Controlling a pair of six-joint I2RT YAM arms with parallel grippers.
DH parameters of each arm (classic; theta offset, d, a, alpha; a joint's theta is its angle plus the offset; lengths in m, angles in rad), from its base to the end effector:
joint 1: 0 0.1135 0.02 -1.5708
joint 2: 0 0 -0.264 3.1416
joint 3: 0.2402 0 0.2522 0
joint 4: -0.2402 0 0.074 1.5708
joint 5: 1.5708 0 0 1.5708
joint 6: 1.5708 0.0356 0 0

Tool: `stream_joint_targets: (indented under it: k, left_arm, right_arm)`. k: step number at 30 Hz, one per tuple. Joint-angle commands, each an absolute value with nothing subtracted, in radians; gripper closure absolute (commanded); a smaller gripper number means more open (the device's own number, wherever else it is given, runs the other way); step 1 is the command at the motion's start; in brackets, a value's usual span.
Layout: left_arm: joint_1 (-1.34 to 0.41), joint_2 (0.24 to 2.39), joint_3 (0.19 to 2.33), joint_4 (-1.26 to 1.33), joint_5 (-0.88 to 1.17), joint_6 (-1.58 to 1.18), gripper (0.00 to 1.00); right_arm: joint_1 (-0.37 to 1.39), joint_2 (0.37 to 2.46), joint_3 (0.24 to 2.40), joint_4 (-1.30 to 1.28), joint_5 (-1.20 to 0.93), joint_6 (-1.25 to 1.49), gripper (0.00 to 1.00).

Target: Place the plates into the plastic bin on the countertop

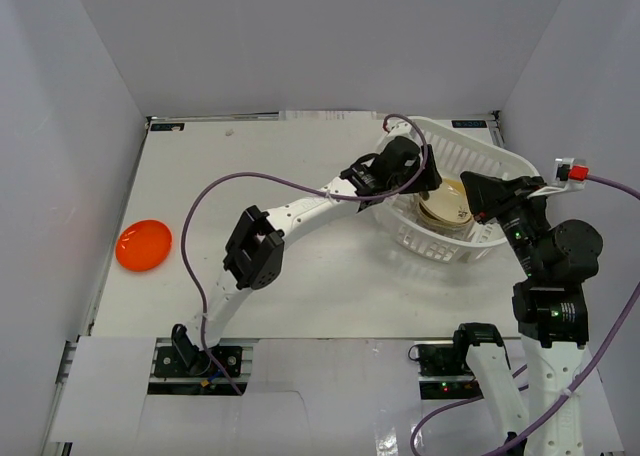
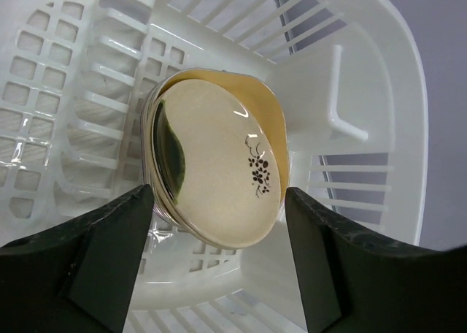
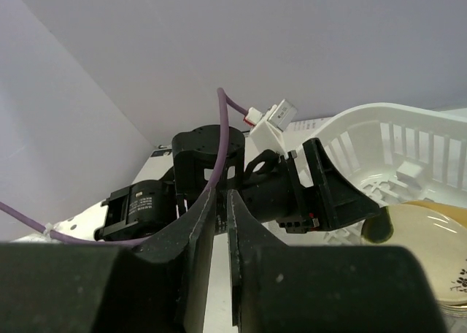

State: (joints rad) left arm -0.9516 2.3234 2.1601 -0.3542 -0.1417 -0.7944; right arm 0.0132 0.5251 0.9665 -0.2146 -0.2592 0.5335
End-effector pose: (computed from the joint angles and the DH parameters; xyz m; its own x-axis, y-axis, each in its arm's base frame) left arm 0.3215 -0.4424 0.2715 -0.7255 -0.1989 -0.6588 0.3102 0.7601 -0.5711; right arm 0.0929 0.0104 0.4291 0.0601 0.4924 -0.8683 -0.3403 0.8278 0.4459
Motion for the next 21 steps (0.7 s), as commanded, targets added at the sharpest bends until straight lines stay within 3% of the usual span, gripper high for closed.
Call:
stream_joint_targets:
  k: [1,6,9,10,12,13,17,21]
  left_arm:
    - [-0.951,2.159,2.155,-0.275,-0.129,-0.737,0.16]
    - [-0.950,1.929,1.976,-0.206,-0.244,-0.628,0.16]
    - [-0.931,1.677,1.714,-0.195,-0.481,-0.594,0.20]
    - [-0.913,1.517,1.531,-0.184,-0.538,-0.607,0.21]
    - [-0.827,1.345,1.342,-0.205,-0.678,-0.736,0.21]
    - [-0.789,1.175,1.169,-0.271,-0.704,-0.796,0.21]
    - [-0.560,0.856,0.869,-0.518,-0.762,-1.043,0.19]
    - [-0.361,0.741,0.712,-0.633,-0.795,-1.086,0.15]
  right_arm:
    - [0.012,0.535,0.982,-0.173,-0.325,0.554,0.82]
    - [0.012,0.548,0.965,-0.150,-0.380,0.572,0.82]
    - [0.012,0.548,0.925,-0.118,-0.420,0.583,0.82]
    - [0.012,0.549,0.892,-0.103,-0.432,0.589,0.82]
    - [0.012,0.560,0.852,-0.069,-0.489,0.614,0.82]
    - [0.014,0.566,0.818,-0.036,-0.509,0.621,0.82]
    - [0.029,0.629,0.779,0.043,-0.629,0.638,0.82]
    - [0.081,0.663,0.784,0.038,-0.627,0.600,0.82]
